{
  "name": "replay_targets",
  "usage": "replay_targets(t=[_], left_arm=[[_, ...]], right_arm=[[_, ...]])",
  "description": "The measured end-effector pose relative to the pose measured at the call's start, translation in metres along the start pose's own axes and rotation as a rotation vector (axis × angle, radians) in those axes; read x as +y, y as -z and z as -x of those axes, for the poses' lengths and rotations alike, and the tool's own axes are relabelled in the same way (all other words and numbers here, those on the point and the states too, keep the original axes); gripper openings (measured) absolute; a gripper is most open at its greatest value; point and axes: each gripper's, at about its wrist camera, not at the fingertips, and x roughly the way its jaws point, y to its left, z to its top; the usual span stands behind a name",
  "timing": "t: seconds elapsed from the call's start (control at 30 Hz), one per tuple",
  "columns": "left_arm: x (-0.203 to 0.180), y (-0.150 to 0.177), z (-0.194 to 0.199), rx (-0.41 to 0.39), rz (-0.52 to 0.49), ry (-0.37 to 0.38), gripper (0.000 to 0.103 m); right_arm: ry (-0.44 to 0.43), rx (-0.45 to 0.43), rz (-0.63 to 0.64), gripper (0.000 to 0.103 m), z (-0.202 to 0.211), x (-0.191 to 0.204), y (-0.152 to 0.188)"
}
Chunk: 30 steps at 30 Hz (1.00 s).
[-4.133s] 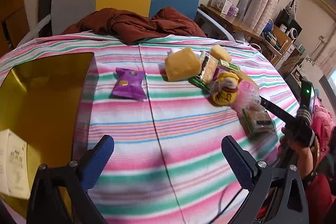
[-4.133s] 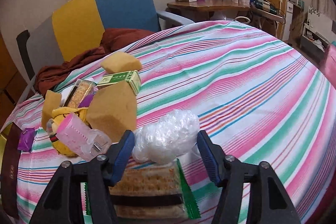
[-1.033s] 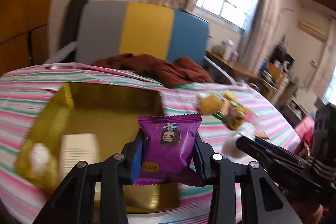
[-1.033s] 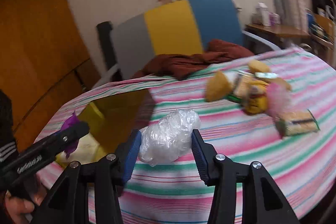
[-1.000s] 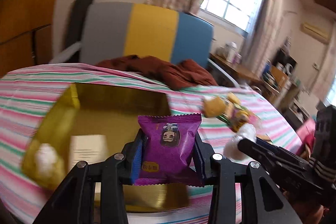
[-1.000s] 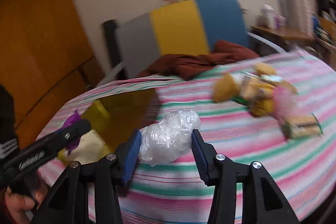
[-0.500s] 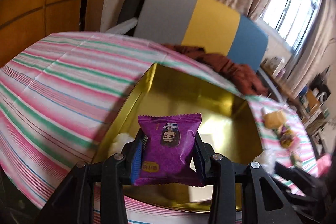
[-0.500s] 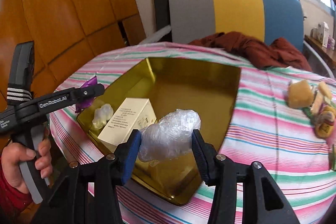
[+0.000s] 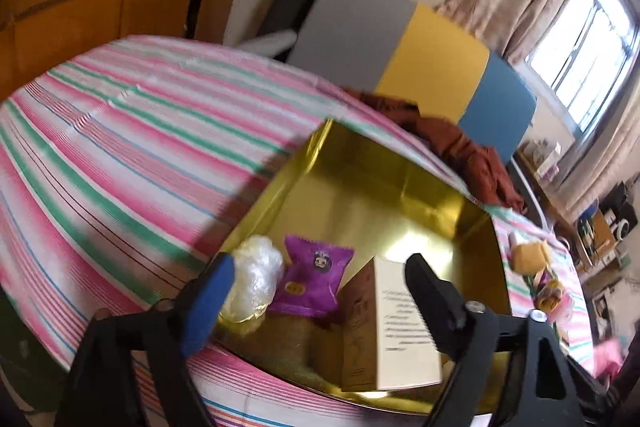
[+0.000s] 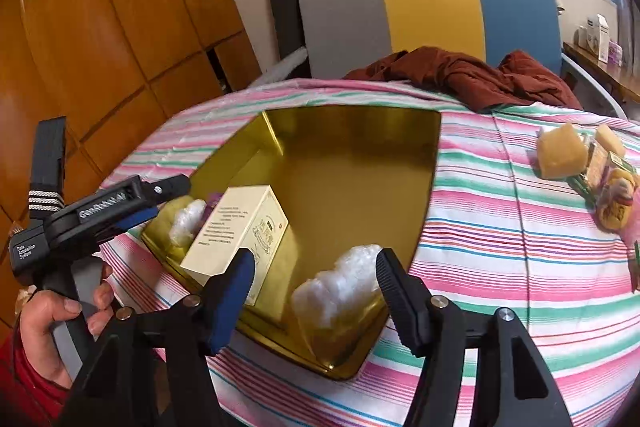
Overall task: Organize objects
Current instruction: 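Carry the bag and packet over the gold tray and release both, then move both empty grippers back to the pile of items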
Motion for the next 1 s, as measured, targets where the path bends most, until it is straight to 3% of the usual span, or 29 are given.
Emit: replay_targets(t=[0.17, 0.3, 0.53, 0.7, 0.87, 1.0], left_arm=[[-0.023, 0.001, 0.026, -0.094, -0.015, -0.002, 0.103], [-0.06, 0.008, 0.037, -0.097, -0.091, 0.087, 0.103], [-0.136, 0.03, 0.045, -0.043, -0.244, 0.254, 0.103], [-0.193, 0.053, 0.034, 0.043, -0.325, 0.36, 0.103], [-0.243, 0.071, 0.016, 0.115, -0.38, 0.425, 0.103], [-0.275, 0.084, -0.001, 0.159, -0.419, 0.433, 0.103]], right_arm=[[0.03, -0.05, -0.061, 0.064, 0.025, -0.016, 0.004], [0.074, -0.081, -0.103, 0.064, 0.046, -0.034, 0.007], [0.173, -0.108, -0.187, 0.064, 0.08, -0.073, 0.021], [0.263, -0.12, -0.258, 0.064, 0.106, -0.108, 0.036], [0.384, -0.132, -0.336, 0.064, 0.132, -0.156, 0.05], [0.453, -0.114, -0.472, 0.064, 0.146, -0.214, 0.059]])
